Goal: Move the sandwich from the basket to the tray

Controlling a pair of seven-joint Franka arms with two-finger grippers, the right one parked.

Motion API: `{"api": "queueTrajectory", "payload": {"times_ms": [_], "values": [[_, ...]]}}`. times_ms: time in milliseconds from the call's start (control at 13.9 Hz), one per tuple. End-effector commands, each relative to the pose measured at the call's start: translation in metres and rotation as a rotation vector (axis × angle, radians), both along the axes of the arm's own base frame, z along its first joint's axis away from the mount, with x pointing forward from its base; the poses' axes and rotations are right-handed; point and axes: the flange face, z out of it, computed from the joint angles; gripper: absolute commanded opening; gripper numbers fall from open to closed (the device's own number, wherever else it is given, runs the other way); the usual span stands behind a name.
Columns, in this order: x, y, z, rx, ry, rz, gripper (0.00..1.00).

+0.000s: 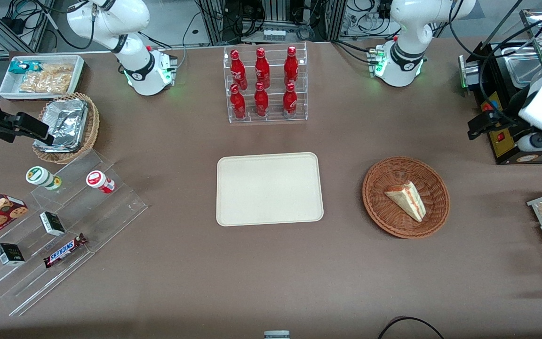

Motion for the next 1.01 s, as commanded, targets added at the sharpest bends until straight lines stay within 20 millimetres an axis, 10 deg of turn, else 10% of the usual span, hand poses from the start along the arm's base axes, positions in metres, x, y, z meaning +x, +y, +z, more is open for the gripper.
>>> {"api": "queueTrajectory", "payload": {"times_ms": [0,577,938], "values": [[0.017,0.002,-0.047,-0.001,0.018,0.053,1.00],[0.005,-0.050,-0.187,-0.013,-0.150,0.635,1.00],[-0.003,-0.065,-0.258,-0.006,-0.084,0.663,1.00]]}}
